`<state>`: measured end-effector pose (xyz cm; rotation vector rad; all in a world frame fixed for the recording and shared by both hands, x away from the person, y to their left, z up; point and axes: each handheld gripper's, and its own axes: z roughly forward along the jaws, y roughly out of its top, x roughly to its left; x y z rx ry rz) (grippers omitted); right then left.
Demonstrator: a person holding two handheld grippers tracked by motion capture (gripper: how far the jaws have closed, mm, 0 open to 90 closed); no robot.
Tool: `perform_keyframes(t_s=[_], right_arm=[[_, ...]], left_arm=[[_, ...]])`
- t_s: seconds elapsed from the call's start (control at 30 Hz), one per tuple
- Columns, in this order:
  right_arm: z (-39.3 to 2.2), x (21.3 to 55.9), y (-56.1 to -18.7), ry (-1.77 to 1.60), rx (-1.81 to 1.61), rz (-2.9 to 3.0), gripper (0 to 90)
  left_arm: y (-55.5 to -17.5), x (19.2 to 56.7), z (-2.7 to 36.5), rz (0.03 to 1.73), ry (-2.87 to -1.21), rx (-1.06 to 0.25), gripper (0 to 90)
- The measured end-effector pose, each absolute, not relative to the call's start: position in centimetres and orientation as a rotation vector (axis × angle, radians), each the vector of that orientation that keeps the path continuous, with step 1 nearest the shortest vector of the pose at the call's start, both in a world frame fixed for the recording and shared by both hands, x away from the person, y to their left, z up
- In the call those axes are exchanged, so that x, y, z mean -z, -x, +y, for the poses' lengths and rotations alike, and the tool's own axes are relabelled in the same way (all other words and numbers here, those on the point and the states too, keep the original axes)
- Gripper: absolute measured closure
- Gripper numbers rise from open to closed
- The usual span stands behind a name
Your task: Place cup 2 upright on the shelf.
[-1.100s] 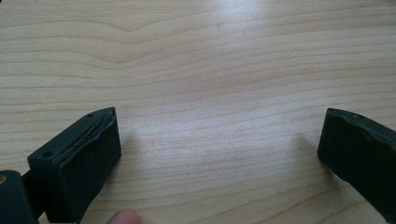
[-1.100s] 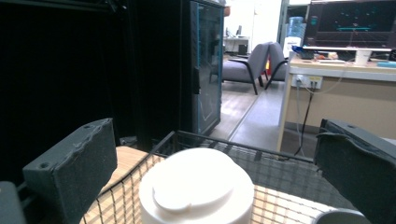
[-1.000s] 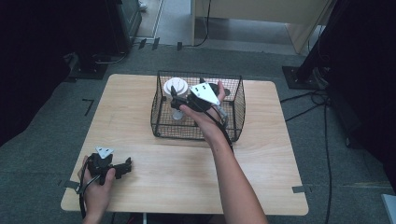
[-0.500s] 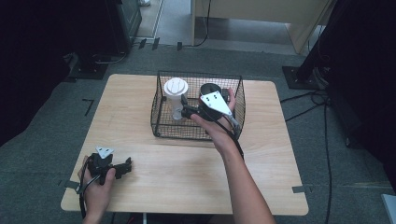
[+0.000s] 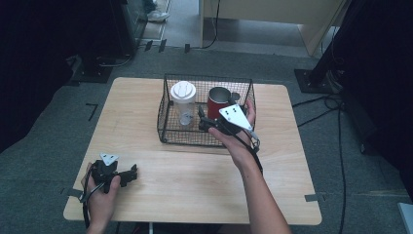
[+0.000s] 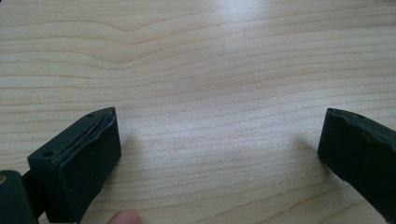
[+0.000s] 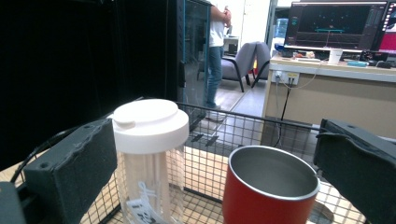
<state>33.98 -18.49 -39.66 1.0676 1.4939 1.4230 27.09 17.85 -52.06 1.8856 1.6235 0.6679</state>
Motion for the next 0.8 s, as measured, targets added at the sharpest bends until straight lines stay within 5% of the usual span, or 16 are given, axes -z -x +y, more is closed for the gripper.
perform_keyframes(t_s=[0.8], right_arm=[[-23.0,42.3,-31.3,-1.125,-1.364,1.481,0.0]], left_arm=[[-27.1,52.1,17.8,1.624,-1.885,-0.668,0.0]])
